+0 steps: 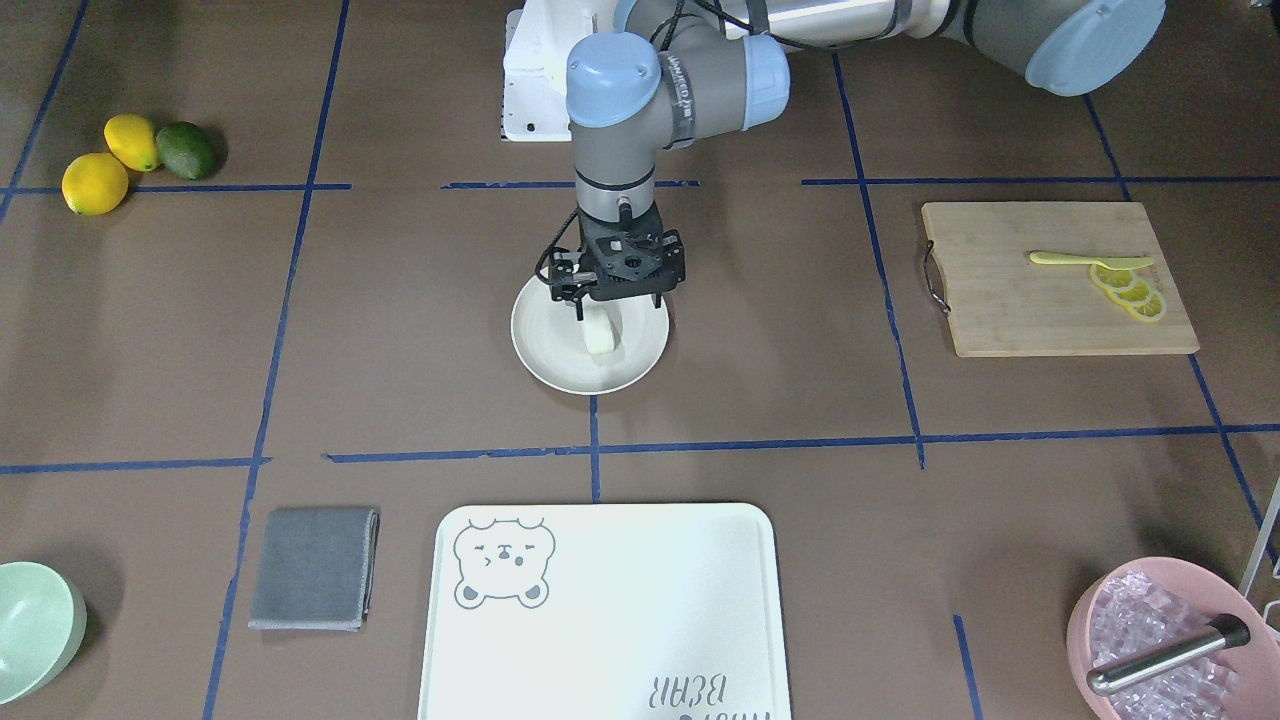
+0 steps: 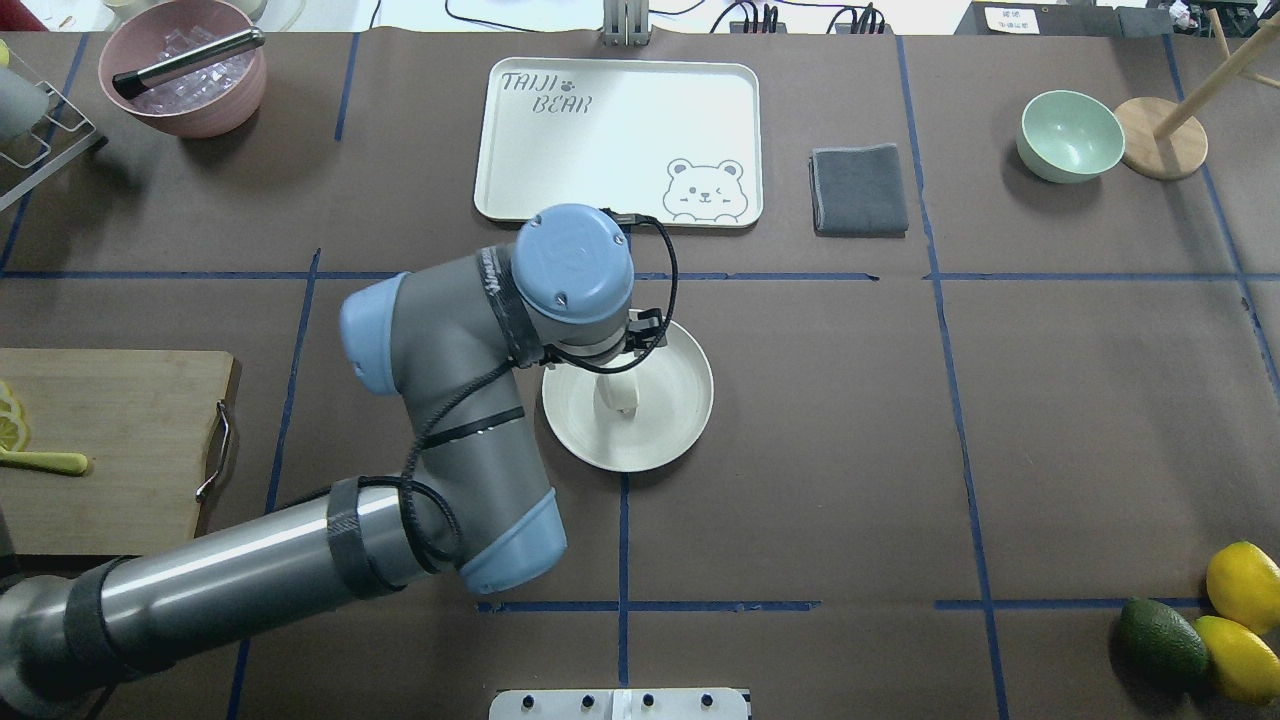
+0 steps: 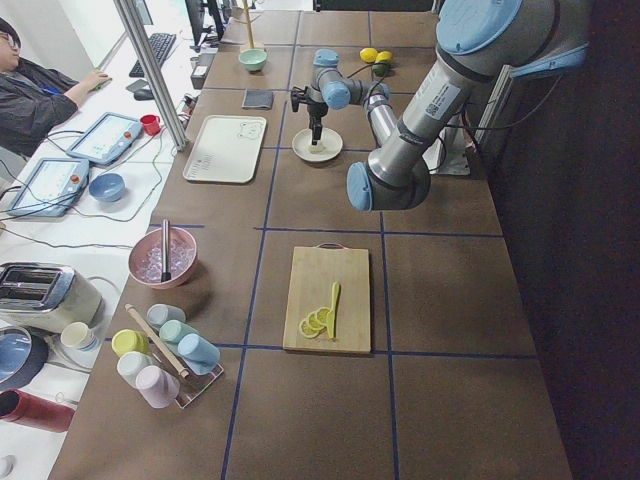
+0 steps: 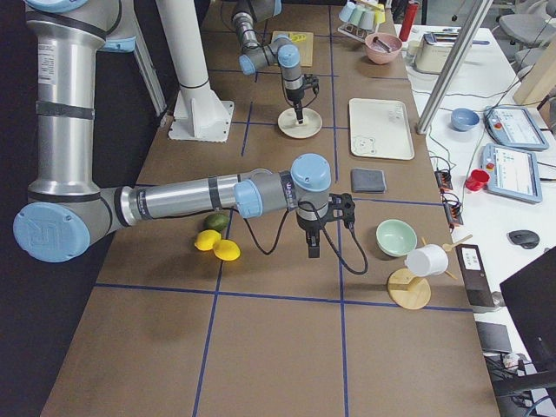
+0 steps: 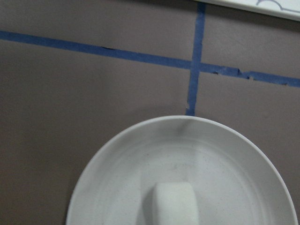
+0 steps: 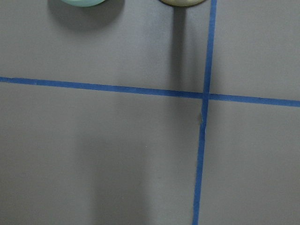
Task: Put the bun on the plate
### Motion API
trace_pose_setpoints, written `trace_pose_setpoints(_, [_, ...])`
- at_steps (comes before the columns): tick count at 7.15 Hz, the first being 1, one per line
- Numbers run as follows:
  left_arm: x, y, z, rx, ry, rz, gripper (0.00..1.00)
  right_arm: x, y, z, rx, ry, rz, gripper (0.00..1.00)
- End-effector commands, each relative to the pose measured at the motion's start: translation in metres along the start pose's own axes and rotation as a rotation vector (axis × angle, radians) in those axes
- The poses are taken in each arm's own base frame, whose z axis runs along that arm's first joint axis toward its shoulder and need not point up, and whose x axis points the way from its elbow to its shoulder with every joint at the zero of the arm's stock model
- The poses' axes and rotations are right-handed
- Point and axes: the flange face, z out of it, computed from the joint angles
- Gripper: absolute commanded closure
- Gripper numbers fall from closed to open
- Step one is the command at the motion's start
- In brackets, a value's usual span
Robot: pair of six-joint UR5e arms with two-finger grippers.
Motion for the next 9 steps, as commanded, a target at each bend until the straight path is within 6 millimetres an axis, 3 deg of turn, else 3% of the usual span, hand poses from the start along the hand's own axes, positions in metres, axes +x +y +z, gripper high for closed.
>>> trace_pose_setpoints(1, [-0.091, -0.068, -0.049, -0.031, -0.043, 0.066, 0.00, 0.035, 0.001, -0.005, 0.012, 0.010, -0.032, 0.00])
trace_pose_setpoints(3, [-0.214, -0.163, -0.075, -0.114, -0.032, 0.101, 0.00, 0.043, 0.008, 0.000, 0.001, -0.001, -0.015, 0.00])
trace_pose_setpoints(4, [-0.282, -0.199, -0.090, -0.126, -0.020, 0.142, 0.00, 0.046, 0.009, 0.002, -0.005, -0.016, -0.003, 0.00])
trace_pose_setpoints(5, [-0.351, -0.221, -0.100, -0.132, -0.022, 0.200, 0.00, 0.053, 0.013, 0.008, -0.017, -0.018, 0.015, 0.00])
trace_pose_setpoints(7, [-0.482, -0.247, -0.115, -0.142, -0.024, 0.262, 0.00, 0.060, 0.020, 0.016, -0.032, -0.027, 0.037, 0.00])
trace_pose_setpoints(9, [-0.597, -0.246, -0.117, -0.162, -0.045, 0.222, 0.00, 0.060, 0.021, 0.016, -0.031, -0.030, 0.036, 0.00])
